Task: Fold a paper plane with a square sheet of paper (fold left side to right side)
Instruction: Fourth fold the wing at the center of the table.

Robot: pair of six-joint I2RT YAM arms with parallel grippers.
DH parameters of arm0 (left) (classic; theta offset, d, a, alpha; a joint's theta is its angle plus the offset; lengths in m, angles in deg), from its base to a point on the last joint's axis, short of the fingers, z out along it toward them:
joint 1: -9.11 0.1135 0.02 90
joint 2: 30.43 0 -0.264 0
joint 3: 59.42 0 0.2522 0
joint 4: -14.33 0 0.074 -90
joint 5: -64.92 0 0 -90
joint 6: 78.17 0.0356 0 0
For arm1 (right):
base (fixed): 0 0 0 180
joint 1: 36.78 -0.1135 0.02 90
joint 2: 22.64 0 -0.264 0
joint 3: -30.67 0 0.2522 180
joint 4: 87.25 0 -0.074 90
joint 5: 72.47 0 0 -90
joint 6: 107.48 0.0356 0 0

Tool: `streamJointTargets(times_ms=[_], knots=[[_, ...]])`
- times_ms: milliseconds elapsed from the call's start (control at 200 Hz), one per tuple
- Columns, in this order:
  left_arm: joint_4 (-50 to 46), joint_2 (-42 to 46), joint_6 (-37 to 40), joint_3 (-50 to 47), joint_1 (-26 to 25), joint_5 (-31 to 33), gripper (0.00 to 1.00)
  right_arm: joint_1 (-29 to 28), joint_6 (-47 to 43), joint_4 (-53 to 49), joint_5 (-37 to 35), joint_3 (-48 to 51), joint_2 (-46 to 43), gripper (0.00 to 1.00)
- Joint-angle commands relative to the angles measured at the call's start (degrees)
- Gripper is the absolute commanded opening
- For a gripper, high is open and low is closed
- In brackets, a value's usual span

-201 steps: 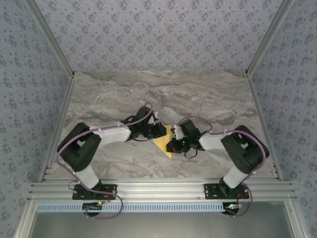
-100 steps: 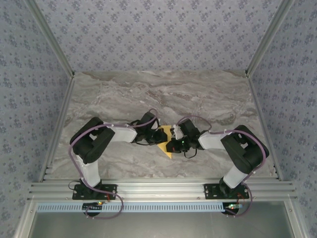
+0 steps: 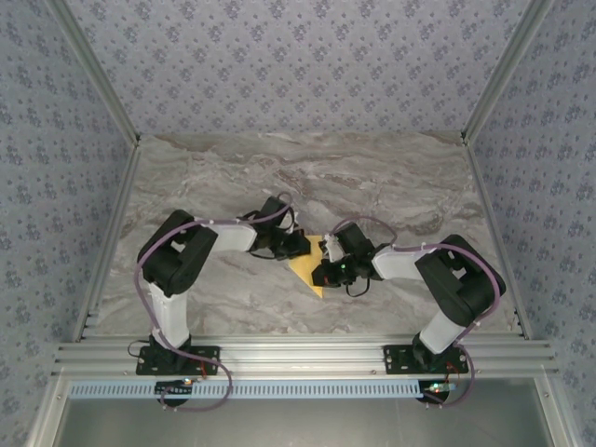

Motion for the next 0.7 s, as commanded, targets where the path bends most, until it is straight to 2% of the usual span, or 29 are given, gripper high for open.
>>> streamJointTargets(times_ms=[0,245,435,560,695], knots=[[-2.0,-3.5,5.0,4.3,4.5,4.8,0.07,-0.6,-1.5,-13.6,-6.5,3.6,3.0,0.0],[-1.9,-7.5,6.7,9.6,10.2,0.8,0.07,-0.6,-1.3,-13.0,-6.1,3.8,2.5,0.0],[-4.4,0.5,8.5,10.4,11.4,-0.4,0.1,-0.6,-1.0,-12.2,-5.9,3.6,2.4,0.0],[-4.1,7.4,8.0,6.0,9.4,-0.7,0.1,-0.7,-1.0,-12.1,-6.1,3.2,2.2,0.0],[-0.8,10.5,6.1,0.4,3.8,-0.7,0.11,-0.6,-1.1,-11.7,-6.0,2.9,2.4,0.0]])
